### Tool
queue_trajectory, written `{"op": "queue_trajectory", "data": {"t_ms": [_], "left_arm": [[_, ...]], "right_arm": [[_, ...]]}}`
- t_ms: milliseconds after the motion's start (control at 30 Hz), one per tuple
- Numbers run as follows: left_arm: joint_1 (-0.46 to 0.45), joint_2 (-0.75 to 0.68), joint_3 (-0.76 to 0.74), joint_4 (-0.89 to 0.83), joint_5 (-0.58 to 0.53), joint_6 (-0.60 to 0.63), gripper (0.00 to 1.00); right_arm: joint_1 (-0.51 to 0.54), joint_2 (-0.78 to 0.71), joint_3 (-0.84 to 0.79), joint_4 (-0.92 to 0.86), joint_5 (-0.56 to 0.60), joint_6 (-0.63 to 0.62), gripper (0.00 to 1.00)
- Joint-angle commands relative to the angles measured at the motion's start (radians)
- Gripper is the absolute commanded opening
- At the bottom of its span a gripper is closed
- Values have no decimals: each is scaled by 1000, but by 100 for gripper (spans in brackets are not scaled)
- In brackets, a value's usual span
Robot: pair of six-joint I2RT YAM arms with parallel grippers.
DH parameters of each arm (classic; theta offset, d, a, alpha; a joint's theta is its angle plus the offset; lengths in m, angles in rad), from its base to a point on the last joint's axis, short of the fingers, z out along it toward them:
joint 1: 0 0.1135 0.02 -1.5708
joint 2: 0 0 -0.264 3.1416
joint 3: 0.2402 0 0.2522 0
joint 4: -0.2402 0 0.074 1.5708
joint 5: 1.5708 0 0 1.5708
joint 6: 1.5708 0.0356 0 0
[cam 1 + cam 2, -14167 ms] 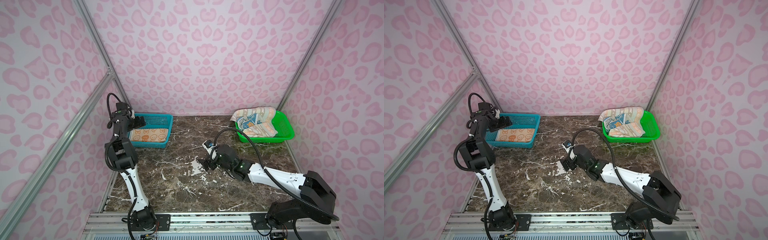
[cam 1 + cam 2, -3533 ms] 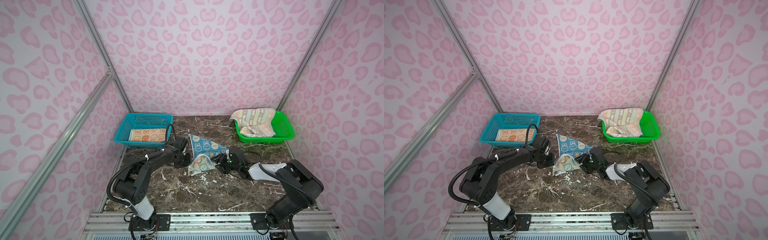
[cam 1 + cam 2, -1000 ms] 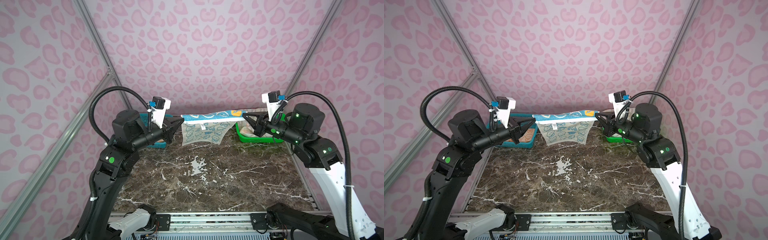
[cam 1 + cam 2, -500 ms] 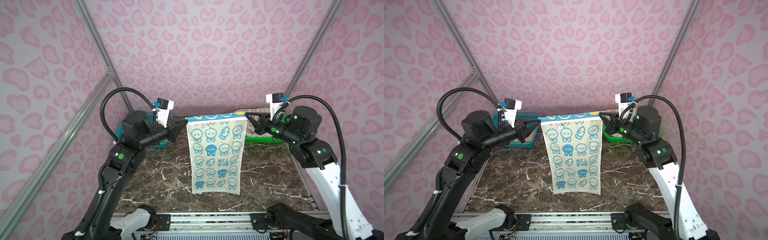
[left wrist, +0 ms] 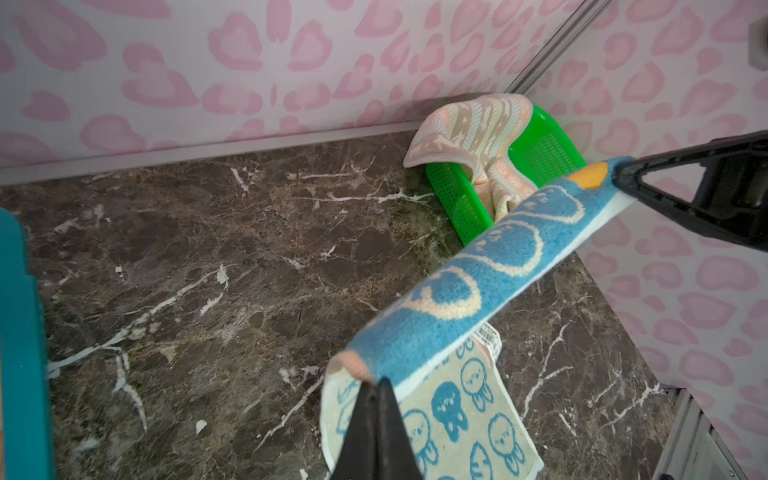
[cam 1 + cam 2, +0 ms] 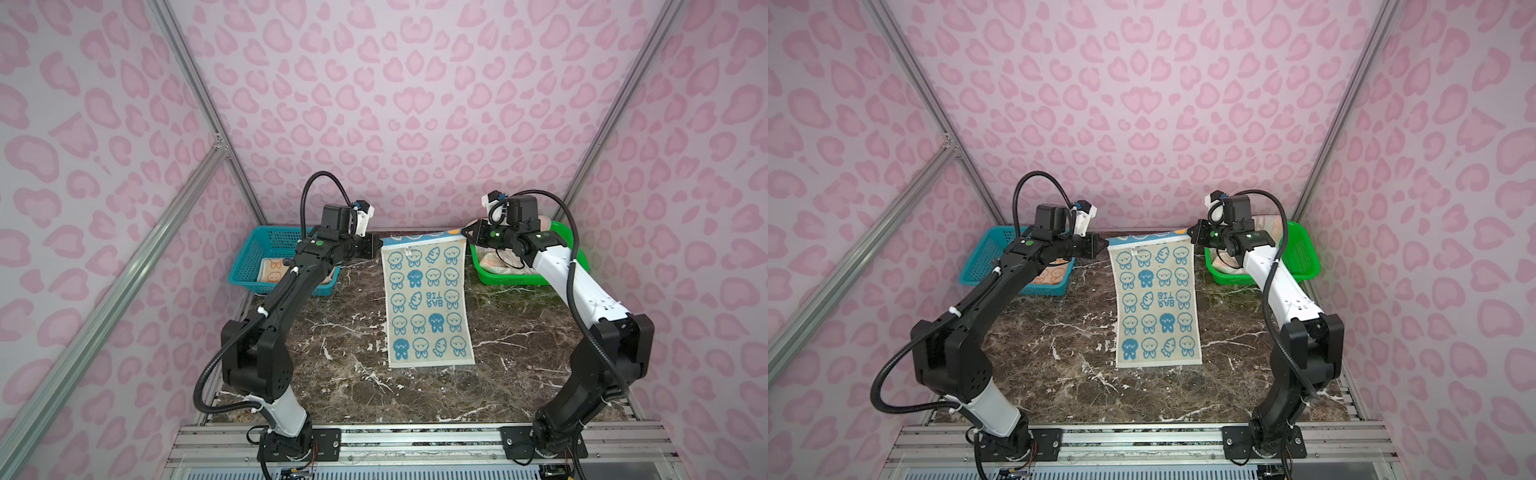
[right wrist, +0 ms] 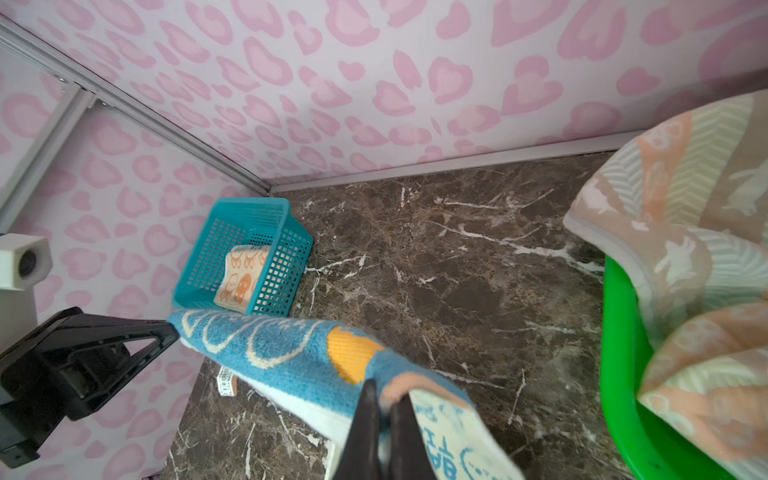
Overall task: Fold and stack the towels
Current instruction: 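Lower the blue towel flat onto the table with both grippers, drawing it toward the robot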
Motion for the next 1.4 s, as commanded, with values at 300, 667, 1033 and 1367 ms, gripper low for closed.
{"op": "queue_trajectory", "data": {"t_ms": [300,667,1033,1367], "left_arm": [[0,-33,-207,55,131,-75,3],[-73,-203,-596,129,94,-227,3],[-172,-271,-754,177,1,-345,3],[-218,-271,-850,229,-47,-422,3]], "right_arm": [[-1,-54,-331,-43,-10,-56,0],[41,-152,-577,-88,7,-43,0],[89,-243,-758,-43,87,13,0],[126,-258,-855,25,134,40,0]]}}
